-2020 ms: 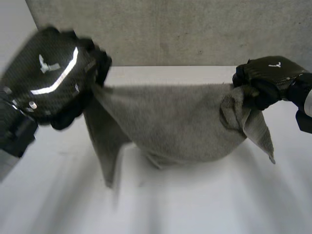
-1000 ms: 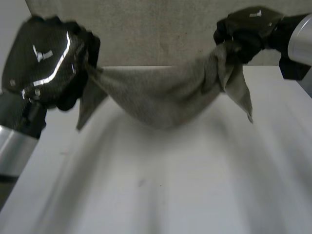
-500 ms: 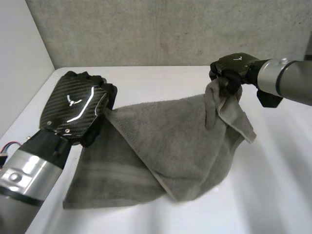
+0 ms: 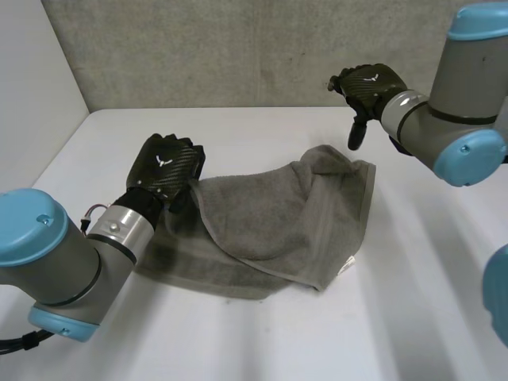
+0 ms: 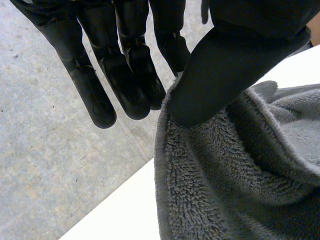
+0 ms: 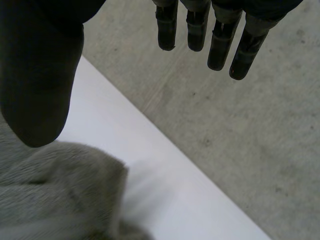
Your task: Fold the towel.
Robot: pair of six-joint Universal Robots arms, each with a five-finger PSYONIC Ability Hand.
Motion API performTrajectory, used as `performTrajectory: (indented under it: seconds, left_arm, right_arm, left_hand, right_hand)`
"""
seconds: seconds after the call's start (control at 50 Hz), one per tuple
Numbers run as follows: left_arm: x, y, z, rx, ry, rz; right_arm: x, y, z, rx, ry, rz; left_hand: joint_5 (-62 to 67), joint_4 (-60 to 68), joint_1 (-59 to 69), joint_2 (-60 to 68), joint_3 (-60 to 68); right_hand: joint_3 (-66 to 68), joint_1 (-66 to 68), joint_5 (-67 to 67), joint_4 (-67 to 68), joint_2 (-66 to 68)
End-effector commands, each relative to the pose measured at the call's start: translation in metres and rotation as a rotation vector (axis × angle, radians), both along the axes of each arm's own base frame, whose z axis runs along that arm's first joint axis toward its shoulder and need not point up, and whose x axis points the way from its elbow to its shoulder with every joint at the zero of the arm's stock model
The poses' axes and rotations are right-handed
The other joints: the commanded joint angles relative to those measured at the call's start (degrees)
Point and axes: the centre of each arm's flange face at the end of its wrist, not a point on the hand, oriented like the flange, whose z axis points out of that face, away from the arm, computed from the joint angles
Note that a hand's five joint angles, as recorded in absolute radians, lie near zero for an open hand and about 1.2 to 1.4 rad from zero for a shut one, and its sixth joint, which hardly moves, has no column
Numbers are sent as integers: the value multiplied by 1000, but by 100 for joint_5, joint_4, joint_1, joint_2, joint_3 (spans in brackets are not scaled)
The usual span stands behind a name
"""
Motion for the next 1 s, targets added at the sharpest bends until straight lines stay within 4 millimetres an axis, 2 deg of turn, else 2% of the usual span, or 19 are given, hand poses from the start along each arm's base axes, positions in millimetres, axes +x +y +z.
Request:
performTrajectory:
  seconds: [0.02, 0.08, 0.12, 0.14, 0.18, 0.24, 0.32, 0.5, 0.7, 0.78, 0.88, 1.0]
  left_arm:
    - [3, 5, -6, 21, -9, 2]
    - [4, 6, -7, 23, -11, 2]
    - [5, 7, -10, 32, -15, 7]
    - [5, 7, -10, 32, -15, 7]
    - [7, 8, -11, 38, -19, 8]
    - [8, 9, -12, 39, -20, 10]
    - [10, 11, -13, 46, -21, 10]
    - [13, 10, -14, 50, -21, 18]
    - [15, 11, -12, 47, -16, 22]
    - [15, 11, -11, 44, -15, 22]
    - [15, 10, -11, 44, -15, 23]
    - [15, 10, -11, 44, -15, 23]
  right_arm:
    - [-17, 43, -11, 183, 55, 29]
    - [-19, 55, -18, 222, 54, 51]
    - [-22, 77, -32, 267, 54, 87]
    - [-22, 77, -32, 267, 54, 87]
    - [-26, 99, -46, 293, 35, 95]
    - [-29, 107, -53, 307, 15, 87]
    - [-34, 131, -74, 368, -62, 73]
    - [-22, 171, -112, 429, -123, 116]
    - [-12, 179, -135, 420, -113, 134]
    - [-12, 177, -140, 417, -102, 109]
    - [-12, 165, -146, 349, -101, 59]
    - [-13, 158, -146, 285, -86, 38]
  left_hand:
    - [1096, 1021, 1140, 1020, 1027]
    - [1096, 1021, 1140, 1020, 1027]
    - [1096, 1021, 1140, 1020, 1027]
    - [1096, 1021, 1140, 1020, 1027]
    - [1096, 1021, 1140, 1020, 1027]
    - [1096, 1021, 1140, 1020, 1027]
    - [1096, 1021, 1140, 1020, 1027]
    - [1096, 1021, 1140, 1020, 1027]
    - [1096, 1021, 1140, 1020, 1027]
    - [1096, 1021, 1140, 1020, 1027]
    - [1096, 1021, 1140, 1020, 1027]
    - [1096, 1021, 1140, 1020, 1027]
  right_hand:
    - [-429, -336, -361, -511, -444]
    - [-429, -336, -361, -511, -444]
    - [-429, -336, -361, -511, -444]
    - [-429, -336, -361, -511, -444]
    - [-429, -336, -361, -511, -444]
    - [-429, -336, -361, -511, -444]
    - [-429, -336, -361, -511, -444]
    - [-405, -312, -337, -487, -420]
    - [569, 662, 638, 487, 554]
    - [1026, 1119, 1094, 944, 1011]
    - [2602, 2695, 2670, 2520, 2587]
    - [3835, 3928, 3903, 3753, 3820]
